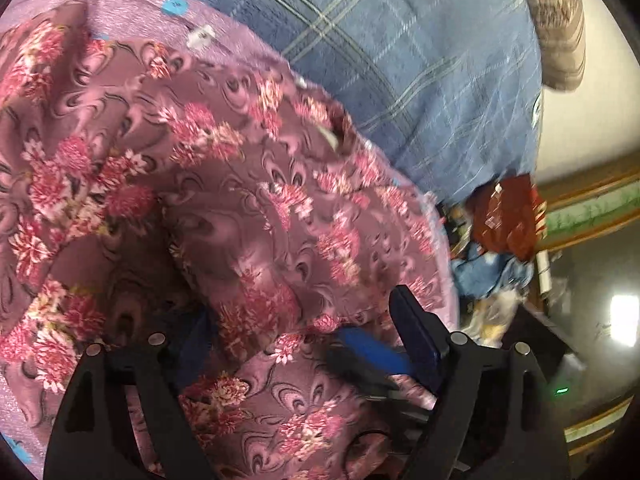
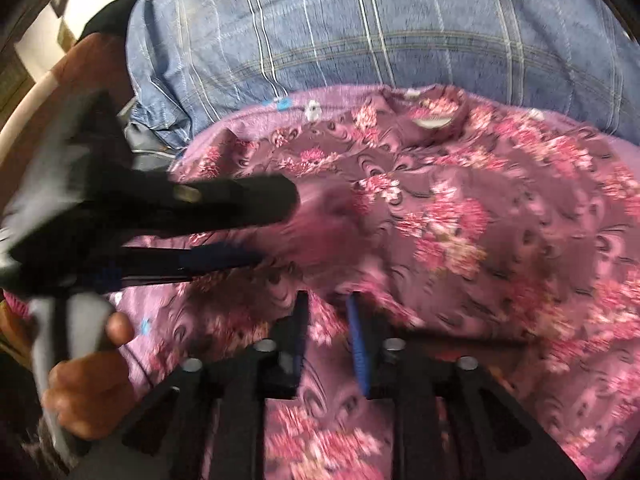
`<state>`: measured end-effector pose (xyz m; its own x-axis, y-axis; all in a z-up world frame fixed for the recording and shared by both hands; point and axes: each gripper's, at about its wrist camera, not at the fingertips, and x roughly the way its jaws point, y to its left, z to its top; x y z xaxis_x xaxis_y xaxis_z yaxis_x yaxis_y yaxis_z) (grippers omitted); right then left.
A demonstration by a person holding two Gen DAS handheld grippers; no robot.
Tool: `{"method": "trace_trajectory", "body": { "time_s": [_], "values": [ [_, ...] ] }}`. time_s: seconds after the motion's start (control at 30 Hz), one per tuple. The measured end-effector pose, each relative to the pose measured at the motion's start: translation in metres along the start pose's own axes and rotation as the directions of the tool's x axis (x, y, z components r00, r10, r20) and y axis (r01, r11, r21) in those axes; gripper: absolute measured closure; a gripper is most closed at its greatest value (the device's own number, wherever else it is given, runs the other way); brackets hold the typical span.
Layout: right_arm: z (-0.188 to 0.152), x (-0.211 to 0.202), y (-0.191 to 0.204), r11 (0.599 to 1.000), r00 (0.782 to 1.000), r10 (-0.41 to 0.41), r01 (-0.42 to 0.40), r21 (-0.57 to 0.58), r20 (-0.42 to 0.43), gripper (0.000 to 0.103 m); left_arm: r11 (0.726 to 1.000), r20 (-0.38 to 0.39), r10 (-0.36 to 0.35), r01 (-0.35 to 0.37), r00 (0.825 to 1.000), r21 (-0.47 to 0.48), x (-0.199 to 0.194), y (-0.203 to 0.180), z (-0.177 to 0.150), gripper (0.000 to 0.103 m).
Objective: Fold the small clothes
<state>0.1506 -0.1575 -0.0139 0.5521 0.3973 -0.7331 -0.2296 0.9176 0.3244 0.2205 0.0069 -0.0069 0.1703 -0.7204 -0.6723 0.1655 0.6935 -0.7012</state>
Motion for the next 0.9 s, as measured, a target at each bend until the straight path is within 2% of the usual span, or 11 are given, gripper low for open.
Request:
{"method": "trace_trajectory", "body": {
  "time_s": [0.13, 0.2, 0.23, 0.27, 0.33, 0.47, 0.6, 0.67, 0.73, 0.77, 0.9],
  "values": [
    [-0.008, -0.044, -0.034, 0.996, 0.996, -0.029, 0.023, 0.083, 0.079, 0.073, 0.996, 0.009, 0.076, -0.076, 0.997, 0.042, 0.009, -0.010, -0.006, 0.021],
    [-0.009, -0.070, -0.065, 0.983, 0.986, -0.078, 0.051, 0.177, 0.145, 0.069, 0.993, 0.063, 0.113, -0.115, 0.992, 0.029, 0.010, -0.011, -0.008, 0.054],
    [-0.009, -0.083, -0.083, 0.970, 0.978, -0.113, 0.070, 0.235, 0.176, 0.067, 0.991, 0.070, 0.129, -0.131, 0.989, 0.029, 0.010, -0.008, -0.007, 0.096],
    [-0.012, -0.093, -0.102, 0.953, 0.969, -0.146, 0.084, 0.292, 0.199, 0.064, 0.987, 0.079, 0.154, -0.156, 0.985, 0.026, 0.006, -0.008, -0.005, 0.098],
    [-0.015, -0.113, -0.138, 0.902, 0.948, -0.224, 0.114, 0.417, 0.225, 0.063, 0.987, 0.170, 0.161, -0.159, 0.972, -0.028, -0.015, -0.002, 0.000, 0.099],
    [-0.024, -0.125, -0.191, 0.823, 0.931, -0.291, 0.126, 0.554, 0.221, 0.062, 0.973, 0.319, 0.228, -0.224, 0.920, -0.050, -0.063, 0.002, 0.005, 0.098],
    [-0.022, -0.103, -0.218, 0.790, 0.952, -0.256, 0.106, 0.604, 0.168, 0.057, 0.974, 0.266, 0.227, -0.218, 0.937, -0.063, -0.054, 0.012, 0.006, 0.098],
    [-0.019, -0.085, -0.220, 0.792, 0.964, -0.228, 0.103, 0.601, 0.135, 0.057, 0.971, 0.239, 0.238, -0.230, 0.941, -0.059, -0.048, 0.013, 0.007, 0.098],
    [-0.016, -0.068, -0.216, 0.811, 0.974, -0.200, 0.106, 0.576, 0.102, 0.068, 0.973, 0.227, 0.232, -0.226, 0.946, -0.052, -0.044, 0.010, 0.007, 0.098],
    [-0.009, -0.064, -0.208, 0.834, 0.974, -0.209, 0.132, 0.536, 0.085, 0.099, 0.973, 0.233, 0.232, -0.228, 0.945, -0.044, -0.045, 0.007, 0.006, 0.098],
    [0.000, -0.090, -0.188, 0.875, 0.938, -0.282, 0.166, 0.454, 0.201, 0.098, 0.956, 0.230, 0.291, -0.293, 0.929, -0.028, -0.036, 0.001, 0.003, 0.081]
  ]
}}
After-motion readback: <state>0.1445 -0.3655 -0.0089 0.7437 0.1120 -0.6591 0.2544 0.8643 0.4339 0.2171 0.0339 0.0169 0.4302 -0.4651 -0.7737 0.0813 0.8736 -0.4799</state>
